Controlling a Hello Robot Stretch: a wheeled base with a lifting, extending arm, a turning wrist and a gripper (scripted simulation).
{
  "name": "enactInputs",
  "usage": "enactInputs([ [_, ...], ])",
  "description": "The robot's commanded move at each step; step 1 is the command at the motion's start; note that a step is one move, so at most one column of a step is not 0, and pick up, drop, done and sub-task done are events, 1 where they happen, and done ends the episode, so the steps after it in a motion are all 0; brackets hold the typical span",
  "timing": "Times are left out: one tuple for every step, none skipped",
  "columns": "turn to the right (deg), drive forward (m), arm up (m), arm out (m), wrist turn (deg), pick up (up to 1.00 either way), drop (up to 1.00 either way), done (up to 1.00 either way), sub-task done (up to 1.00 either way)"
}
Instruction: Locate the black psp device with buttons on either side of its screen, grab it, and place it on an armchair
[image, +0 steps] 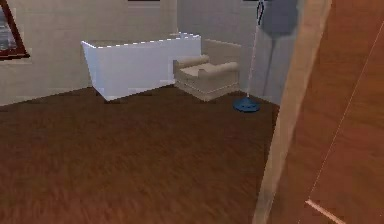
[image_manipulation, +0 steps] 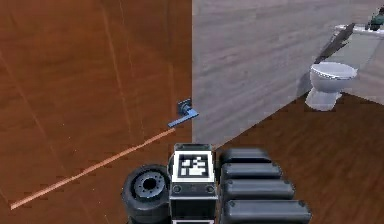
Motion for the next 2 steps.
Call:
enactInputs([
  [0.0,0.35,0.00,0.00,0.0,0.00,0.00,0.00,0.00],
  [-33.0,0.00,0.00,0.00,0.0,0.00,0.00,0.00,0.00],
])
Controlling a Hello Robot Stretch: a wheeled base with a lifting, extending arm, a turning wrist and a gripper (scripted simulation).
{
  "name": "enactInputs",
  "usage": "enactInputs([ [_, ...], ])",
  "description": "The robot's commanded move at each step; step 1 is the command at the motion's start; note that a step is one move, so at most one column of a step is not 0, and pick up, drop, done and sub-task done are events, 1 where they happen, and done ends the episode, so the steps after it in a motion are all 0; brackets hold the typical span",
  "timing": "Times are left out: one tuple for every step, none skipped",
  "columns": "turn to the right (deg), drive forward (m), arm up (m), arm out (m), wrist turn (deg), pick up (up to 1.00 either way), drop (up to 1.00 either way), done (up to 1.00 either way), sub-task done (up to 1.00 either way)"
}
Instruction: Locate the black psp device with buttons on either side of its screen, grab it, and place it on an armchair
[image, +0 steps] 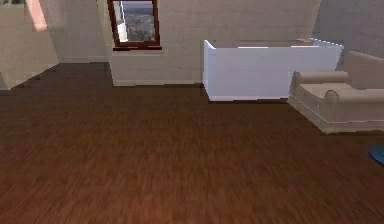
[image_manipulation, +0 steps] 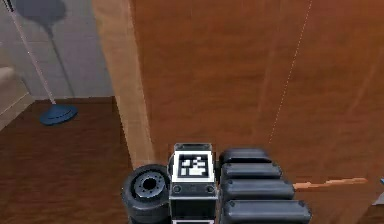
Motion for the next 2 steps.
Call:
enactInputs([
  [0.0,0.15,0.00,0.00,0.0,0.00,0.00,0.00,0.00],
  [27.0,0.00,0.00,0.00,0.0,0.00,0.00,0.00,0.00],
])
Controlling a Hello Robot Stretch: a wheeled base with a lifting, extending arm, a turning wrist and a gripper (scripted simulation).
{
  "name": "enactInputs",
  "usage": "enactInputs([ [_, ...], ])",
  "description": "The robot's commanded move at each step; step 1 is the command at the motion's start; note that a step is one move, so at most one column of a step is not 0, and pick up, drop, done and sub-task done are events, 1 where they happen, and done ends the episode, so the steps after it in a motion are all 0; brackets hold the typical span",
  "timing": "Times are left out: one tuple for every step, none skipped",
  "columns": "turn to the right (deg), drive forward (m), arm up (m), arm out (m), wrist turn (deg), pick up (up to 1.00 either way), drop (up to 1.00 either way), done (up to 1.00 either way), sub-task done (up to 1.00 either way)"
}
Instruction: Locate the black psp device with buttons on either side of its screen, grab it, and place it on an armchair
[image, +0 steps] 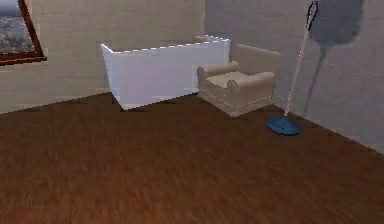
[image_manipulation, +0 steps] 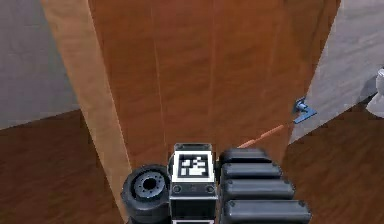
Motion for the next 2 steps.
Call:
enactInputs([
  [0.0,1.00,0.00,0.00,0.0,0.00,0.00,0.00,0.00],
  [0.0,1.00,0.00,0.00,0.0,0.00,0.00,0.00,0.00],
])
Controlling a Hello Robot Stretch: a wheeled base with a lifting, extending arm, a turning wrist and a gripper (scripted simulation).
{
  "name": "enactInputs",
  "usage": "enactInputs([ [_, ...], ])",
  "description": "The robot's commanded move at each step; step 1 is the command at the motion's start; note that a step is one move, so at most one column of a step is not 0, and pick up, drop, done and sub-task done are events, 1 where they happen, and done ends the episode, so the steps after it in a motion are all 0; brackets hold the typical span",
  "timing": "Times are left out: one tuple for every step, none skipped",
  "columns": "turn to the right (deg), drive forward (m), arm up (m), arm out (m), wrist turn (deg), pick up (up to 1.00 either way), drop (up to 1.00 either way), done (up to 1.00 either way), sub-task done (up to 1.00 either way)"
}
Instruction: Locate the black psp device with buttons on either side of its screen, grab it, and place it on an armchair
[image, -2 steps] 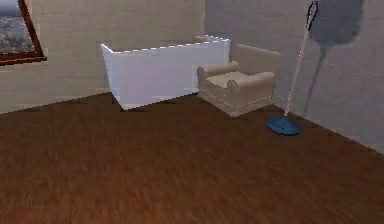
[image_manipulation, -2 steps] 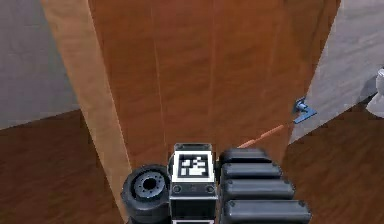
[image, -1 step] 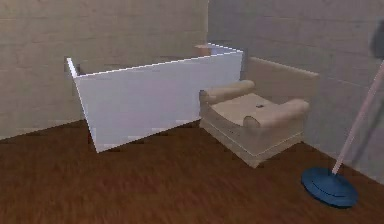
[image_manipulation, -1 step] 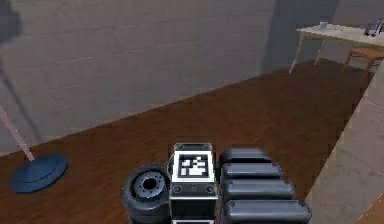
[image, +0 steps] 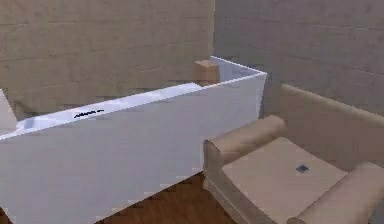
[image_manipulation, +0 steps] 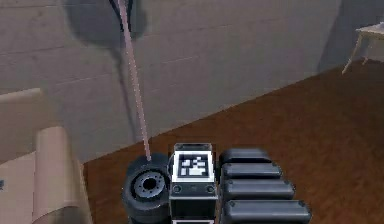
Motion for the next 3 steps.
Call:
enactInputs([
  [0.0,0.70,0.00,0.00,0.0,0.00,0.00,0.00,0.00],
  [33.0,0.00,0.00,0.00,0.0,0.00,0.00,0.00,0.00],
  [3.0,0.00,0.00,0.00,0.0,0.00,0.00,0.00,0.00],
])
